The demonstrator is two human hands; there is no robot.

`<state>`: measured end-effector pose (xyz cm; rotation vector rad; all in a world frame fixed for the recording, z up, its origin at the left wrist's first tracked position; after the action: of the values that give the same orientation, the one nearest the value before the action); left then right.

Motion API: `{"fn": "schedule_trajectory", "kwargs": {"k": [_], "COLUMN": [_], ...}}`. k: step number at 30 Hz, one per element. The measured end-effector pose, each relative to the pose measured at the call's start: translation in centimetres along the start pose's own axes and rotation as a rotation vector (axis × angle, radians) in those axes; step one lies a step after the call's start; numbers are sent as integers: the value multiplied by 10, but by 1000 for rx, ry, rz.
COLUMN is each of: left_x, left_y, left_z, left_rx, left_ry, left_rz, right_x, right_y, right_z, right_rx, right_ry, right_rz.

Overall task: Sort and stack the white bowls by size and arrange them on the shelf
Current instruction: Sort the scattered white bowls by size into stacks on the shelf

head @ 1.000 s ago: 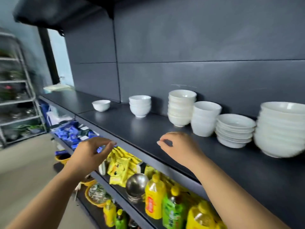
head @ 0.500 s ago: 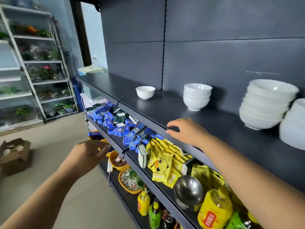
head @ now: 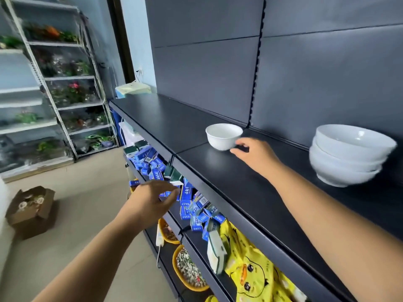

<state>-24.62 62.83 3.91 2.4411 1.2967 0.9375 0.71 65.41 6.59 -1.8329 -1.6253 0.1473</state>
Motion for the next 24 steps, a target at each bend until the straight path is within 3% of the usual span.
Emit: {"fn": "schedule_trajectory", "kwargs": {"k": [6, 12, 19, 24], "left_x": [57, 104, 126, 130], "left_y": [-10, -23, -35, -33], "left_z": [33, 72, 98, 92], "left_rx": [-101, -208, -292, -337], "left_ry": [-94, -142, -117, -110], "left_rz": [127, 315, 482, 558], "right_x": [55, 77, 63, 21], "right_y": [0, 11, 6, -8], "right_z": [34, 45, 31, 19], "right_rx": [-58, -196, -217, -238], "right_ry": [14, 31, 67, 183], "right_rz": [-51, 65, 147, 255]}}
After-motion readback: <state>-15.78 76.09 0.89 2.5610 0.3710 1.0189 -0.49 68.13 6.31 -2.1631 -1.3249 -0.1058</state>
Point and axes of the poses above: each hand's wrist, its own x-axis towards the middle knuckle, its own z-axis out of the palm, y = z × x, the point moved 8 cm from there along x, towards the middle knuckle, and after that the axes turned 1 degree about x, right-handed, at the moved point
